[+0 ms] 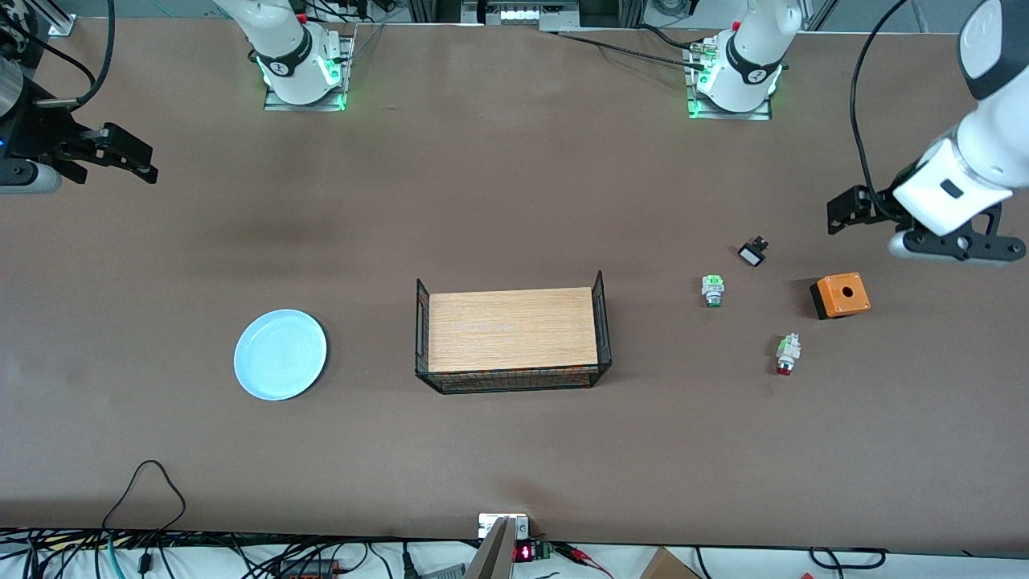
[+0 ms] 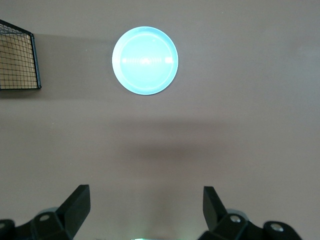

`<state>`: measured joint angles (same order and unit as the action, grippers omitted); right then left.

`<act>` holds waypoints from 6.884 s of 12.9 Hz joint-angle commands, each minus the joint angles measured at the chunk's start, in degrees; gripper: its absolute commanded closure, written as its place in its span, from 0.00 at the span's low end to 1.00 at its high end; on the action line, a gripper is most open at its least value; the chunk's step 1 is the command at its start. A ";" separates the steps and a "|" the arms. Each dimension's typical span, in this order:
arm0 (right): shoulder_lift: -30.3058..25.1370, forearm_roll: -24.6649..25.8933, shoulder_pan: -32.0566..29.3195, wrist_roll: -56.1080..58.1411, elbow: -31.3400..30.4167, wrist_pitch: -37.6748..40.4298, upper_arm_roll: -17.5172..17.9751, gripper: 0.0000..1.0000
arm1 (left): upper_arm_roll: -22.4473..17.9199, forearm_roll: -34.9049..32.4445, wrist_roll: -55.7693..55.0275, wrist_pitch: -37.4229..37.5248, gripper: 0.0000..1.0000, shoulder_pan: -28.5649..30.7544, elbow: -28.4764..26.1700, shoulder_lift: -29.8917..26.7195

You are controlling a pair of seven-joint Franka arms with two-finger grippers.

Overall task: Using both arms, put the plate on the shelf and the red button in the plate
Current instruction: 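Lower the right gripper onto the rim of the pale blue plate, then grip the plate rim with the right gripper and lift it, then carry the plate with the right gripper over the wooden tray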

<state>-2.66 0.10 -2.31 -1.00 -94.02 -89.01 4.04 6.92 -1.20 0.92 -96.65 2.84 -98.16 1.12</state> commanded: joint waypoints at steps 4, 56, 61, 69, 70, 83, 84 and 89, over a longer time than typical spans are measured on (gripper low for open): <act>-0.23 -1.68 0.99 0.21 0.60 0.15 -0.70 0.00 | -3.14 0.85 1.54 -1.26 0.00 -3.19 -1.78 -1.65; 27.28 -0.98 4.33 75.71 -30.70 -75.00 1.75 1.00 | -2.70 1.11 1.54 0.15 0.00 -2.75 0.69 0.37; 25.52 -1.33 5.03 74.04 -19.56 -60.26 3.17 1.00 | -2.62 1.20 1.54 0.24 0.00 -2.75 0.77 0.29; 23.85 -1.86 14.33 67.99 0.41 -35.37 3.17 1.00 | -2.62 1.20 1.46 0.15 0.00 -2.84 0.77 0.37; 23.41 -1.86 15.74 66.06 1.64 -33.79 3.08 1.00 | -2.62 1.20 1.46 0.06 0.00 -2.84 0.77 0.37; 23.93 12.44 40.69 30.48 7.19 -27.71 3.08 1.00 | -2.62 1.11 0.58 0.15 0.00 -3.45 1.74 0.46; 24.63 14.21 42.02 27.92 7.19 -27.97 3.08 1.00 | -2.62 1.11 0.58 0.15 0.00 -3.45 1.74 0.46; 29.55 21.15 45.46 19.64 7.10 -35.17 2.99 1.00 | -2.62 1.11 0.58 0.15 0.00 -3.45 2.18 0.46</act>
<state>25.07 18.57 42.20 20.75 -87.87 -122.07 7.80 4.53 -1.20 1.24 -97.69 -0.35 -98.13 0.88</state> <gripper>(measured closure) 0.974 0.000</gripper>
